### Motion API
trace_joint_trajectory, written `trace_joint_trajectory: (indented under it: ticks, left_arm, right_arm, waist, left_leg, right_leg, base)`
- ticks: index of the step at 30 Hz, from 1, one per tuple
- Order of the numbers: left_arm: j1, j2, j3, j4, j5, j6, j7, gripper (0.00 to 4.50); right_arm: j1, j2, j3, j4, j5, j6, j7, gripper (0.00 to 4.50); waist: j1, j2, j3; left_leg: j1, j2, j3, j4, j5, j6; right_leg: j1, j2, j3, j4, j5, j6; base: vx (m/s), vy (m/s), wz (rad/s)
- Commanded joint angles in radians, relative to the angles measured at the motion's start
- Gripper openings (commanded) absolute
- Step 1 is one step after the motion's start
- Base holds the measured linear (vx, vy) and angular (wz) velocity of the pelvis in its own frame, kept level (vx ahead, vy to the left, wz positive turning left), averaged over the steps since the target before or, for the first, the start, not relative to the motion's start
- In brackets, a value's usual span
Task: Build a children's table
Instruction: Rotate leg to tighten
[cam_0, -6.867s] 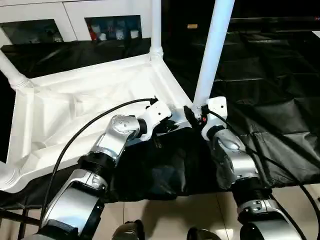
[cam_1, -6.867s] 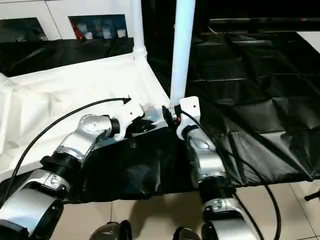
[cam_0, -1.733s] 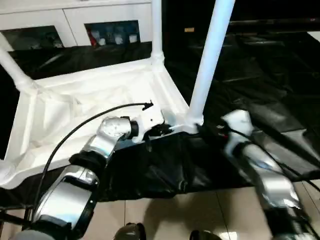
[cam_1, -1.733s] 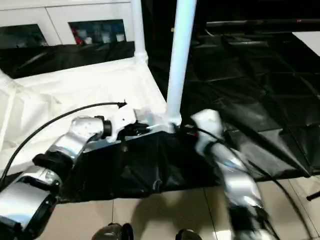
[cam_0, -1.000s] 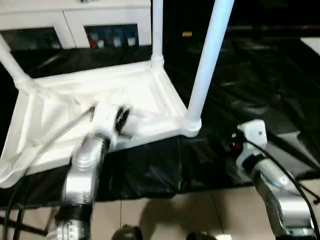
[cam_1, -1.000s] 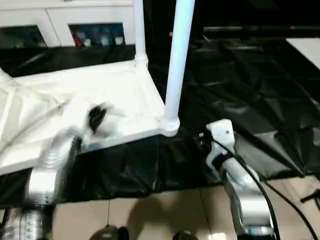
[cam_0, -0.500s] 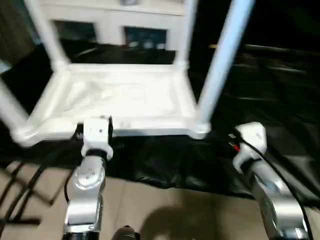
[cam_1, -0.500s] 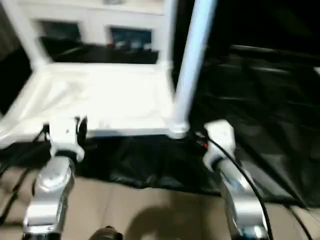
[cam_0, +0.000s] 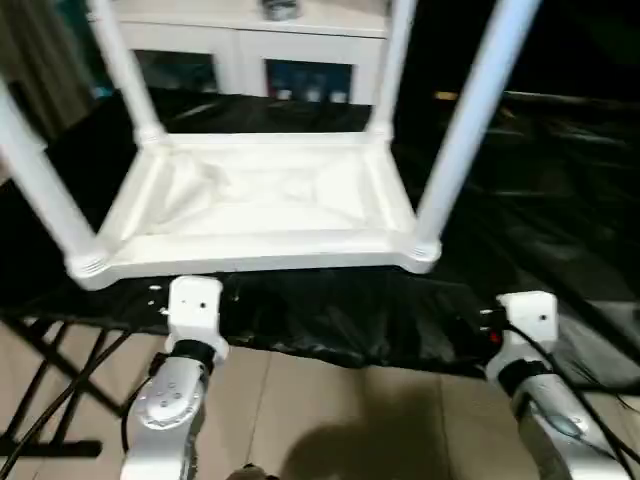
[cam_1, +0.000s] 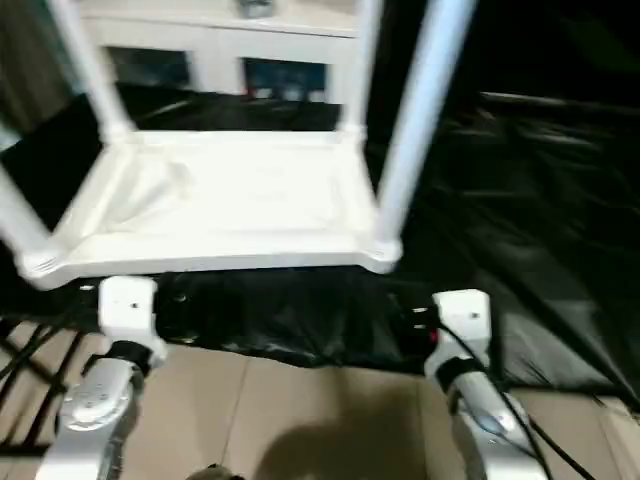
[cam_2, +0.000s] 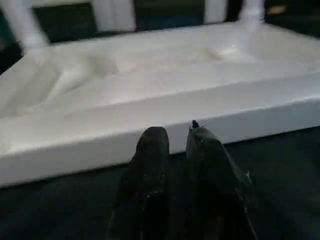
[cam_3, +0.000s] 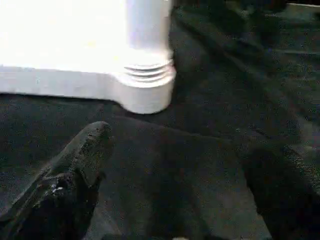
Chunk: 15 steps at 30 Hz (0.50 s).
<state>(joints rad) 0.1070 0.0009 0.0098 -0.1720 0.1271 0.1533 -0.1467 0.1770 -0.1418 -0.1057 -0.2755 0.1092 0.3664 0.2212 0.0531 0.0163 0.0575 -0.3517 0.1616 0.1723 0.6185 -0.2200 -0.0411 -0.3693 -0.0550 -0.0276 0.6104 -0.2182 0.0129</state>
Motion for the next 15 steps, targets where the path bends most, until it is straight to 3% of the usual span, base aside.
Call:
trace_joint_trajectory:
  ticks: [1, 2, 3, 4, 5, 6, 7, 8, 9, 10, 11, 12, 13, 14, 15]
  left_arm:
    - [-0.013, -0.003, -0.041, -0.021, 0.021, -0.018, 0.007, 0.81]
    - [-0.014, -0.010, -0.048, -0.036, 0.018, -0.009, 0.006, 0.81]
    - [-0.014, -0.015, -0.050, -0.045, 0.015, -0.002, 0.006, 0.81]
    - [-0.014, -0.017, -0.051, -0.051, 0.013, 0.003, 0.006, 0.81]
    - [-0.011, -0.017, -0.051, -0.062, 0.011, 0.007, 0.007, 0.81]
    - [0.002, -0.011, -0.045, -0.076, 0.005, 0.012, 0.007, 0.81]
    - [0.002, -0.011, -0.045, -0.076, 0.005, 0.012, 0.007, 0.81]
    - [0.013, -0.009, -0.040, -0.081, 0.000, 0.012, 0.009, 0.81]
    - [0.025, -0.003, -0.033, -0.088, 0.000, 0.014, 0.013, 0.81]
    - [0.029, -0.003, -0.030, -0.092, -0.001, 0.014, 0.016, 0.81]
    - [0.040, -0.002, -0.019, -0.104, -0.003, 0.016, 0.025, 0.81]
    - [0.052, 0.002, -0.003, -0.117, -0.007, 0.016, 0.033, 0.81]
    - [0.053, 0.007, 0.007, -0.118, -0.010, 0.012, 0.033, 0.81]
    - [0.059, 0.005, 0.013, -0.121, -0.012, 0.014, 0.038, 0.81]
    - [0.072, 0.003, 0.018, -0.131, -0.002, 0.020, 0.050, 0.81]
  right_arm:
    - [0.004, -0.012, -0.017, -0.045, 0.013, 0.041, -0.007, 4.26]
    - [0.003, -0.016, -0.017, -0.053, 0.019, 0.047, -0.001, 4.26]
    - [0.003, -0.018, -0.016, -0.056, 0.022, 0.050, 0.002, 4.26]
    - [0.003, -0.018, -0.015, -0.058, 0.024, 0.051, 0.004, 4.26]
    - [0.004, -0.027, -0.008, -0.061, 0.015, 0.050, 0.009, 4.26]
    - [0.004, -0.041, 0.012, -0.071, 0.011, 0.056, 0.029, 4.26]
    - [0.004, -0.041, 0.012, -0.071, 0.011, 0.056, 0.029, 4.26]
    - [0.006, -0.046, 0.021, -0.078, 0.018, 0.060, 0.043, 4.26]
    - [0.007, -0.050, 0.033, -0.087, 0.031, 0.076, 0.059, 4.26]
    - [0.006, -0.051, 0.036, -0.087, 0.031, 0.076, 0.062, 4.26]
    - [0.005, -0.056, 0.047, -0.087, 0.028, 0.077, 0.068, 4.26]
    - [-0.004, -0.055, 0.060, -0.078, 0.019, 0.087, 0.065, 4.26]
    - [-0.011, -0.050, 0.067, -0.068, 0.012, 0.091, 0.058, 4.26]
    - [-0.014, -0.053, 0.077, -0.061, 0.006, 0.092, 0.058, 4.26]
    - [-0.016, -0.064, 0.095, -0.054, -0.004, 0.090, 0.068, 4.26]
  waist:
    - [-0.026, 0.000, -0.022]
    - [-0.038, 0.001, -0.013]
    - [-0.047, 0.003, -0.008]
    - [-0.062, 0.008, 0.001]
    - [-0.042, 0.033, -0.020]
    - [-0.072, 0.014, -0.008]
    - [-0.080, 0.003, -0.006]
    - [-0.094, -0.026, -0.010]
    - [-0.090, -0.051, -0.016]
    - [-0.085, -0.053, -0.026]
    - [-0.070, -0.055, -0.029]
    - [-0.072, -0.049, -0.025]
    - [-0.073, -0.032, -0.025]
    - [-0.079, -0.025, -0.022]
    - [-0.085, -0.017, -0.031]
  left_leg:
    - [0.116, 0.046, -0.009, -0.059, -0.597, -0.103]
    - [0.141, 0.055, -0.014, -0.065, -0.676, -0.079]
    - [0.147, 0.069, -0.023, -0.079, -0.725, -0.066]
    - [-0.009, 0.076, -0.068, -0.170, -0.798, -0.025]
    - [-0.011, 0.083, -0.074, -0.175, -0.839, -0.023]
    - [0.011, 0.095, -0.084, -0.187, -0.896, -0.004]
    - [0.026, 0.071, -0.069, -0.152, -0.848, 0.001]
    - [0.052, -0.002, -0.035, -0.025, -0.602, 0.009]
    - [0.039, -0.016, -0.027, 0.018, -0.449, 0.031]
    - [-0.031, -0.014, -0.045, 0.041, -0.244, 0.061]
    - [-0.030, -0.010, -0.051, 0.031, -0.205, 0.067]
    - [-0.021, 0.009, -0.060, -0.033, -0.193, 0.083]
    - [-0.023, 0.018, -0.068, -0.053, -0.201, 0.080]
    - [0.025, 0.041, -0.077, -0.080, -0.293, 0.083]
    - [0.059, 0.057, -0.086, -0.094, -0.388, 0.094]
  right_leg:
    - [-0.071, -0.001, 0.029, -0.153, -0.663, 0.011]
    - [-0.079, 0.023, 0.001, -0.154, -0.664, 0.026]
    - [-0.074, 0.027, -0.021, -0.141, -0.639, 0.024]
    - [0.075, -0.021, -0.055, -0.071, -0.601, 0.046]
    - [0.110, -0.046, -0.032, -0.015, -0.543, 0.034]
    - [0.096, -0.058, -0.018, 0.001, -0.477, 0.009]
    - [0.074, -0.064, -0.010, -0.055, -0.600, 0.014]
    - [0.034, -0.102, -0.010, -0.174, -0.987, 0.059]
    - [0.046, -0.134, 0.007, -0.198, -1.086, 0.064]
    - [0.113, -0.168, 0.041, -0.185, -1.087, 0.043]
    - [0.111, -0.165, 0.049, -0.181, -1.053, 0.015]
    - [0.100, -0.109, 0.019, -0.157, -0.864, -0.083]
    - [0.107, -0.091, 0.002, -0.144, -0.781, -0.106]
    - [0.079, -0.063, -0.025, -0.127, -0.639, -0.143]
    - [0.068, -0.052, -0.031, -0.105, -0.519, -0.192]
  base:
    - [-0.015, -0.004, -0.54]
    - [-0.015, -0.004, -0.54]
    - [0.010, 0.014, -0.84]
    - [-0.010, 0.028, -0.72]
    - [-0.010, 0.028, -0.72]
    - [-0.014, -0.009, -0.41]
    - [0.048, -0.071, -0.25]
    - [0.048, -0.071, -0.25]
    - [0.074, -0.066, -0.21]
    - [0.082, -0.036, -0.20]
    - [0.082, -0.036, -0.20]
    - [0.082, -0.030, -0.07]
    - [0.091, -0.010, -0.01]
    - [0.091, -0.010, -0.01]
    - [0.110, 0.005, 0.03]
